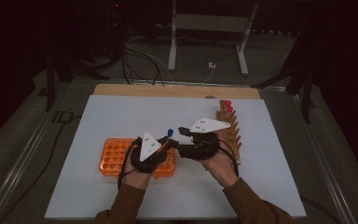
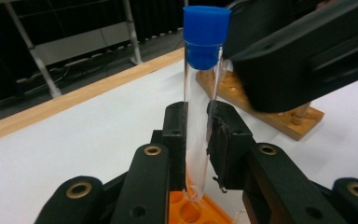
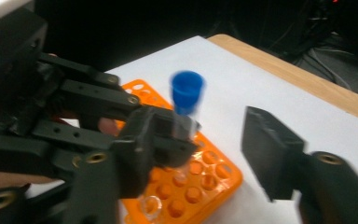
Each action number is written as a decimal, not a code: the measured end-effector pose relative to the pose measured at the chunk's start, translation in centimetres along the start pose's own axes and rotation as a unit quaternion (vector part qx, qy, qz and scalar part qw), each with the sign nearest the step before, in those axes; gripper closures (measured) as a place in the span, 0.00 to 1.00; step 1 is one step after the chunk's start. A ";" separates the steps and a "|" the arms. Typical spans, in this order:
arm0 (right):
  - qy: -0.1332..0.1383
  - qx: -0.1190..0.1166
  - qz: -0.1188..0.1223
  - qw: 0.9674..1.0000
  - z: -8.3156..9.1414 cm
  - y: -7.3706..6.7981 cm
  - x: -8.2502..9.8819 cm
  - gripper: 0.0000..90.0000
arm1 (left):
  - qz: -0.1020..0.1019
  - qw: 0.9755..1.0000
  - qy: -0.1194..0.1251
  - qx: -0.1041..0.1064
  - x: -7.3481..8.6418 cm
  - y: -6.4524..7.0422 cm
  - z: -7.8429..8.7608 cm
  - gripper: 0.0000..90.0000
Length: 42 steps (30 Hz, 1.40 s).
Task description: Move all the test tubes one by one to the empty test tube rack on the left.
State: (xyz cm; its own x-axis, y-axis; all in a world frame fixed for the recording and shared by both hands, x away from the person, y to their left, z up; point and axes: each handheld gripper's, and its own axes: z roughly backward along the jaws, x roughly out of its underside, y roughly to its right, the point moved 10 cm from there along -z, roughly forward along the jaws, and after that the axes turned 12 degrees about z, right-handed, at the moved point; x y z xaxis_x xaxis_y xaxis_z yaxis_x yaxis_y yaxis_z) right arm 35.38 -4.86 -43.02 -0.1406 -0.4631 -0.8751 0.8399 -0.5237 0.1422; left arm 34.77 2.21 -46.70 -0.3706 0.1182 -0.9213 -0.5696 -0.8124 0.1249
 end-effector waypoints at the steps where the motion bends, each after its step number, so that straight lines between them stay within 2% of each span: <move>1: 0.001 0.004 -0.002 1.000 0.1 0.2 0.1 0.41 | 0.002 1.000 0.001 -0.003 0.0 -0.2 0.1 0.86; 4: 0.001 0.018 -0.007 1.000 0.4 0.8 0.5 0.31 | 0.010 1.000 0.004 -0.007 0.0 -0.8 0.3 0.86; 7: -0.002 0.044 -0.011 0.999 0.7 1.7 1.1 0.21 | 0.010 1.000 0.004 -0.013 0.1 -1.4 0.6 0.86; 11: -0.007 0.074 -0.021 0.997 1.3 2.9 2.1 0.17 | 0.016 1.000 0.004 -0.017 0.3 -1.9 1.0 0.86; 15: -0.006 0.077 -0.037 0.996 1.8 3.5 3.2 0.15 | 0.022 1.000 0.002 -0.016 0.6 -2.4 1.5 0.86; 22: -0.011 0.080 -0.046 0.996 2.9 4.5 5.1 0.01 | 0.037 0.999 0.004 -0.018 1.0 -3.6 2.7 0.86; 27: -0.009 0.097 -0.043 0.994 4.0 5.2 6.2 0.00 | 0.039 0.999 0.003 -0.023 1.4 -4.0 3.3 0.86; 32: -0.004 0.111 -0.064 0.992 5.1 6.2 7.4 0.00 | 0.044 0.999 0.001 -0.022 1.9 -4.3 3.8 0.86; 42: 0.003 0.135 -0.083 0.987 7.3 7.6 9.9 0.00 | 0.059 0.998 -0.002 -0.017 2.7 -4.7 4.5 0.86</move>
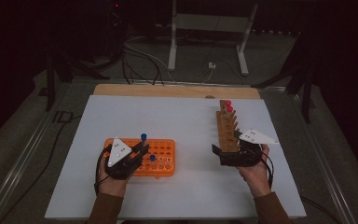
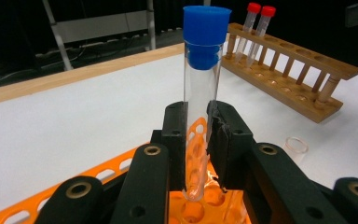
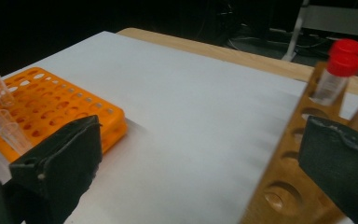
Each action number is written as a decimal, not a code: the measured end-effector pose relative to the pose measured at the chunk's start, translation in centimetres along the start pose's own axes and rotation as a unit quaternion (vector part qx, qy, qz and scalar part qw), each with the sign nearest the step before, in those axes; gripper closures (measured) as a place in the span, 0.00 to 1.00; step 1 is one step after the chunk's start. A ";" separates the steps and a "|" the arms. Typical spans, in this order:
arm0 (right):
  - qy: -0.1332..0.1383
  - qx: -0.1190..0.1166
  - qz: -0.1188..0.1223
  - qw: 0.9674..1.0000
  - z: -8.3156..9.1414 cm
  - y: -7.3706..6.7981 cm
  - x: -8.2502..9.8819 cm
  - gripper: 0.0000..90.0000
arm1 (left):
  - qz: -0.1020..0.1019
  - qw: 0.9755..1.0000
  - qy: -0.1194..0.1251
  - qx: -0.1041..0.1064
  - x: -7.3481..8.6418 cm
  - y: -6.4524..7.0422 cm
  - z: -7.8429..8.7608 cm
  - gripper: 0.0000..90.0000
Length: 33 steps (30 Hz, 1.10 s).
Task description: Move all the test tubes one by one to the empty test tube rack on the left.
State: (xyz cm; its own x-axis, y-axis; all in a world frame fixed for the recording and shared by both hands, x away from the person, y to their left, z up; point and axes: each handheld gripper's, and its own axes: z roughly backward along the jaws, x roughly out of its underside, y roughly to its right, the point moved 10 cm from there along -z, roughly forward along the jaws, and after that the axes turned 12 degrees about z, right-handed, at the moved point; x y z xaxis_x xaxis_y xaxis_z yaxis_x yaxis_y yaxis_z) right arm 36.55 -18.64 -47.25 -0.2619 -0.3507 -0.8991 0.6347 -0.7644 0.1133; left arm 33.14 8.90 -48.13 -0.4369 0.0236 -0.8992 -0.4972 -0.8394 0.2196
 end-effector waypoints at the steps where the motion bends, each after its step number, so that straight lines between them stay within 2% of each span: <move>1: 0.000 0.001 -0.002 1.000 0.1 0.1 0.1 0.00 | 0.003 1.000 0.000 0.001 0.1 -0.1 0.1 0.86; 6: 0.000 0.005 -0.003 1.000 0.6 0.6 0.7 0.00 | 0.015 1.000 -0.002 0.008 0.5 -0.2 0.4 0.86; 22: 0.004 0.006 -0.010 1.000 0.9 0.7 0.8 0.00 | 0.014 0.999 -0.029 0.019 2.8 0.3 -0.1 0.86; 27: 0.006 0.007 -0.012 1.000 1.1 0.9 0.9 0.00 | 0.018 0.999 -0.047 0.018 3.8 0.1 -0.3 0.86; 33: 0.006 0.005 -0.015 1.000 1.0 0.8 1.0 0.00 | 0.006 0.997 -0.077 0.015 5.2 0.2 -0.6 0.86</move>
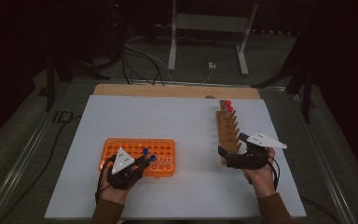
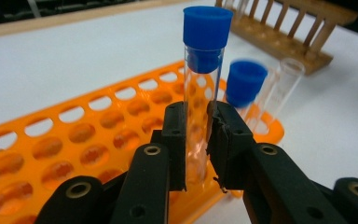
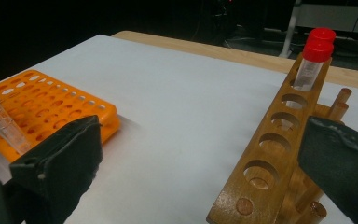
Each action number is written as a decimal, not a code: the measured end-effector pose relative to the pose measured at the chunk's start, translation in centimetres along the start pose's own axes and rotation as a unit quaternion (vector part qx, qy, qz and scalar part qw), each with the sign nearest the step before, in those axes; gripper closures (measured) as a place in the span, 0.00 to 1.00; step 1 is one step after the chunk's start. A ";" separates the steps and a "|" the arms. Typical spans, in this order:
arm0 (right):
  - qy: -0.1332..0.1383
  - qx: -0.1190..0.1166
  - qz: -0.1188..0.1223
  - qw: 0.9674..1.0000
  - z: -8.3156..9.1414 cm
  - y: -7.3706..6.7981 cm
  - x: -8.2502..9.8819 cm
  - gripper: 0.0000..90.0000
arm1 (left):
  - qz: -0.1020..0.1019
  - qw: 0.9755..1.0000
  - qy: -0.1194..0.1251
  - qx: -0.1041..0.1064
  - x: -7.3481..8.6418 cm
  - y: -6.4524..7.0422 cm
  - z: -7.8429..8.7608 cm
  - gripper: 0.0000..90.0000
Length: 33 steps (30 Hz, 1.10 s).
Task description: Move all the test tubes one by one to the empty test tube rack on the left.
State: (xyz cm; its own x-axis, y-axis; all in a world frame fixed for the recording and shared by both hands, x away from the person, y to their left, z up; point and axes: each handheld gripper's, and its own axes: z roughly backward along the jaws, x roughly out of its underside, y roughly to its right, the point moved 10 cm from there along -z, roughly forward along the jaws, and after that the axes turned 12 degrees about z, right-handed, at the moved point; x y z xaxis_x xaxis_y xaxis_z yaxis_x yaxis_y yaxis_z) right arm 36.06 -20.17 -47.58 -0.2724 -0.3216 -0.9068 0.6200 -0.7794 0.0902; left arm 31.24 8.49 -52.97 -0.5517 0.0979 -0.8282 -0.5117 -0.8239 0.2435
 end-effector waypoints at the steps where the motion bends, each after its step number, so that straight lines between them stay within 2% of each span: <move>1: 0.000 -0.001 0.000 1.000 0.0 0.0 0.0 0.00 | -0.002 1.000 -0.005 -0.002 0.2 0.0 -0.1 0.86; 4: 0.000 -0.004 -0.003 1.000 -0.1 -0.1 0.1 0.00 | -0.003 1.000 -0.017 -0.005 0.8 -0.1 -0.3 0.86; 9: -0.001 -0.006 -0.005 1.000 -0.2 -0.1 0.2 0.00 | -0.004 1.000 -0.022 -0.006 1.1 -0.2 -0.2 0.86; 14: -0.004 -0.010 -0.004 1.000 -0.4 -0.5 0.3 0.00 | -0.014 0.999 -0.038 -0.014 1.7 -0.3 -0.6 0.86; 19: -0.006 -0.014 -0.001 1.000 -0.6 -0.7 0.3 0.00 | -0.012 0.999 -0.039 -0.008 1.7 0.0 -0.7 0.84; 20: -0.006 -0.015 0.000 1.000 -0.6 -0.8 0.4 0.00 | -0.010 0.999 -0.041 -0.002 1.7 0.1 -0.7 0.82; 23: -0.006 -0.015 -0.001 1.000 -0.6 -0.8 0.4 0.00 | -0.020 0.999 -0.045 0.006 1.8 0.4 -0.7 0.68; 26: -0.005 -0.016 -0.002 1.000 -0.5 -0.7 0.4 0.00 | -0.015 0.999 -0.041 0.014 1.6 0.5 -0.6 0.60; 33: -0.005 -0.017 -0.002 1.000 -0.6 -0.8 0.4 0.00 | -0.001 0.999 0.013 0.036 0.0 0.3 0.6 0.40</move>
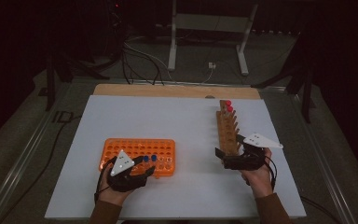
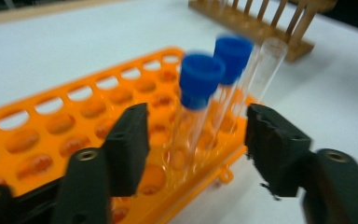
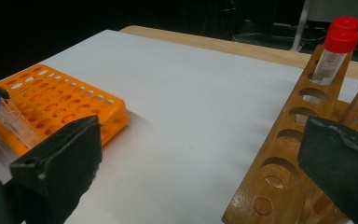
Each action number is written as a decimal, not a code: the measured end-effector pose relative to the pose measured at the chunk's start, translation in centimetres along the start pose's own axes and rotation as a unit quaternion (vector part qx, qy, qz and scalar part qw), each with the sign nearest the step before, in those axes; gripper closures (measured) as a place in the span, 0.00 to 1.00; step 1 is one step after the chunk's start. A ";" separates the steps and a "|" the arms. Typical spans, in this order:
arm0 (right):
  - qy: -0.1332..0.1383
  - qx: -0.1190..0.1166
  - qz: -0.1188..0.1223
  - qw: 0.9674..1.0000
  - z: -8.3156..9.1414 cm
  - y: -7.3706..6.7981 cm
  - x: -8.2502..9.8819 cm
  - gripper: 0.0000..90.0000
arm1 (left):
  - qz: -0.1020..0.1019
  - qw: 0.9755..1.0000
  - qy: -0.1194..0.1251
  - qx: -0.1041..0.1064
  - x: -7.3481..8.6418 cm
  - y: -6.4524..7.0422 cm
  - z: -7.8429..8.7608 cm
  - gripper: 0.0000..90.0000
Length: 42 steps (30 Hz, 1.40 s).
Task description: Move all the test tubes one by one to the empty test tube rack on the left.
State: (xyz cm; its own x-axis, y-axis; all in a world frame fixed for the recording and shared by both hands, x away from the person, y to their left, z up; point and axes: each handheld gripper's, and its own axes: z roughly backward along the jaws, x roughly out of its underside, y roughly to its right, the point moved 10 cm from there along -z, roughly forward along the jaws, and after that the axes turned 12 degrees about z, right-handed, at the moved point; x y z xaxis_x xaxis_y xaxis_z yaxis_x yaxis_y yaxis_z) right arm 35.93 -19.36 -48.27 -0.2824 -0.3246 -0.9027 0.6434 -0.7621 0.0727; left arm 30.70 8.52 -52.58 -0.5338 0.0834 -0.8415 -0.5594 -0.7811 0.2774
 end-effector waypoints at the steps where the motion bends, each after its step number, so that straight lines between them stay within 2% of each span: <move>1: 0.000 0.000 0.000 1.000 0.0 0.0 0.0 0.00 | 0.000 1.000 0.007 0.003 -0.2 0.0 0.2 0.37; 3: -0.001 -0.001 0.001 1.000 0.0 -0.1 0.0 0.00 | -0.001 1.000 0.023 -0.001 -0.7 -0.1 0.4 0.30; 5: 0.000 0.000 0.003 1.000 -0.1 -0.1 -0.1 0.00 | 0.009 0.999 0.037 -0.003 -1.3 -0.1 0.7 0.21; 7: -0.001 0.004 0.005 1.000 -0.1 0.1 -0.2 0.00 | 0.013 0.999 0.049 -0.007 -1.7 -0.1 1.0 0.16; 11: 0.001 0.011 0.006 1.000 0.1 0.8 -0.7 0.00 | 0.018 0.998 0.059 -0.026 -2.2 -0.5 1.3 0.02; 13: 0.003 0.015 0.007 1.000 0.2 1.2 -1.1 0.00 | 0.021 0.997 0.065 -0.035 -2.4 -0.8 1.4 0.01; 15: 0.006 0.019 0.007 1.000 0.2 1.6 -1.5 0.00 | 0.019 0.996 0.071 -0.055 -2.6 -1.3 1.7 0.01; 19: -0.001 0.030 0.016 0.999 -0.1 2.6 -2.5 0.00 | 0.021 0.993 0.086 -0.074 -3.0 -1.8 2.2 0.01; 23: -0.003 0.043 0.020 0.999 -0.8 3.7 -3.5 0.00 | 0.027 0.993 0.086 -0.073 -3.1 -2.2 2.3 0.01; 26: 0.003 0.046 0.006 0.999 -1.4 4.7 -4.1 0.00 | 0.031 0.993 0.090 -0.068 -3.1 -2.3 2.4 0.01; 30: 0.002 0.064 0.002 0.998 -2.3 6.2 -4.6 0.00 | 0.034 0.992 0.096 -0.071 -3.1 -2.5 2.5 0.01; 33: 0.000 0.075 -0.005 0.997 -3.0 7.4 -4.7 0.00 | 0.044 0.991 0.100 -0.072 -3.0 -2.8 2.4 0.01; 42: -0.034 0.103 -0.030 0.994 -5.8 10.6 -3.6 0.17 | 0.050 0.990 0.108 -0.079 -3.1 -3.0 2.5 0.01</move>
State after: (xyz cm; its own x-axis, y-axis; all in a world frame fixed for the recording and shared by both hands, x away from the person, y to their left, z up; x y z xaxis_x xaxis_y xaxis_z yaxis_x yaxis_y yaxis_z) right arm 47.88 -23.02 -46.69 -0.3688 -0.3064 -0.8775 0.4670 -0.8774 0.1101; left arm 32.44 12.14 -49.70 -0.4239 -0.1212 -0.8976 -0.3952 -0.8669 0.3037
